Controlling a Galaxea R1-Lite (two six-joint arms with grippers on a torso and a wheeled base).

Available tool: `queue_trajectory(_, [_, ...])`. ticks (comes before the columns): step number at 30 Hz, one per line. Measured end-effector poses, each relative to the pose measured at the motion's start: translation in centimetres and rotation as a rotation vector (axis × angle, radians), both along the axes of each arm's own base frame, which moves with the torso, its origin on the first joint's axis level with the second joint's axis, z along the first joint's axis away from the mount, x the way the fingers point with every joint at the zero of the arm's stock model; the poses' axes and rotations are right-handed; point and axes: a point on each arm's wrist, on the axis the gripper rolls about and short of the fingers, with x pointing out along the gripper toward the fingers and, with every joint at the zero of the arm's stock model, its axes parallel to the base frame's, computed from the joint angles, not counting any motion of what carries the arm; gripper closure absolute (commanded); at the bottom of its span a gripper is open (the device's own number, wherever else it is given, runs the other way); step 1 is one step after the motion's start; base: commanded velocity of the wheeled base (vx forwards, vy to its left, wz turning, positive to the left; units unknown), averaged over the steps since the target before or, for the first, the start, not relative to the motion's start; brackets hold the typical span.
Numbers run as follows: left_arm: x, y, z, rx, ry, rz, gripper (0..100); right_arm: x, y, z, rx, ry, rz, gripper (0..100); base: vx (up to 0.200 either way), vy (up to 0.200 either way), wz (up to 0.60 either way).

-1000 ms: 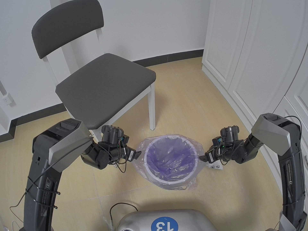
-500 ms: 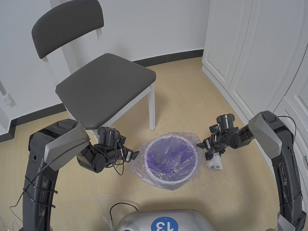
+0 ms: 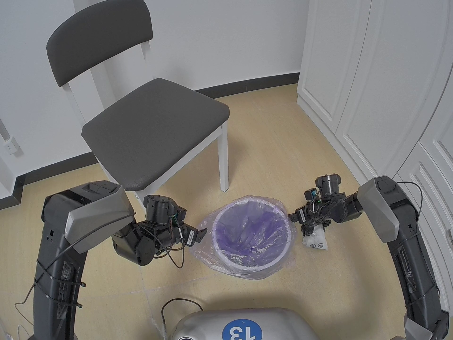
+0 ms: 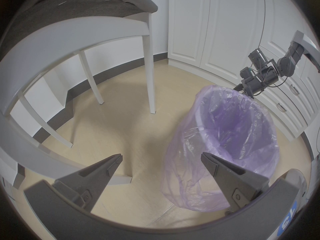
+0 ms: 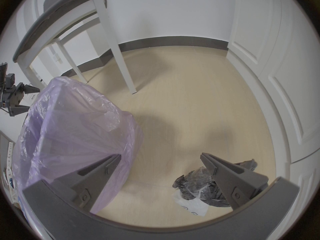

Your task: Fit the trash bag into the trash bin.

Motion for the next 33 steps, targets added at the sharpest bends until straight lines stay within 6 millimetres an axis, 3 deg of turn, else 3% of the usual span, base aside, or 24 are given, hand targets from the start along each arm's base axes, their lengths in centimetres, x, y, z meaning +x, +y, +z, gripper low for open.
queue_trajectory(9, [-0.9, -0.3, 0.4, -0.031, -0.014, 0.002, 0, -0.4, -0.4, 0.8, 0.038, -0.037, -0.030, 0, 0.000, 0.000, 0.00])
queue_trajectory(16, [-2.0, 0.0, 0.5, -0.048, -0.051, -0.001, 0, -3.0, -1.4, 2.6, 0.043, -0.009, -0.053, 0, 0.000, 0.000, 0.00])
queue_trajectory(22, [-3.4, 0.3, 0.2, -0.062, -0.081, -0.005, 0, -5.0, -2.6, 4.7, 0.084, -0.083, -0.103, 0, 0.000, 0.000, 0.00])
queue_trajectory(29, [-5.0, 0.3, 0.0, -0.110, -0.113, -0.002, 0, -6.1, -5.6, 5.2, 0.144, -0.079, -0.269, 0, 0.000, 0.000, 0.00])
queue_trajectory(33, [-5.2, 0.3, 0.0, -0.134, -0.141, 0.017, 0, -5.9, -6.1, 5.3, 0.230, -0.040, -0.409, 0, 0.000, 0.000, 0.00])
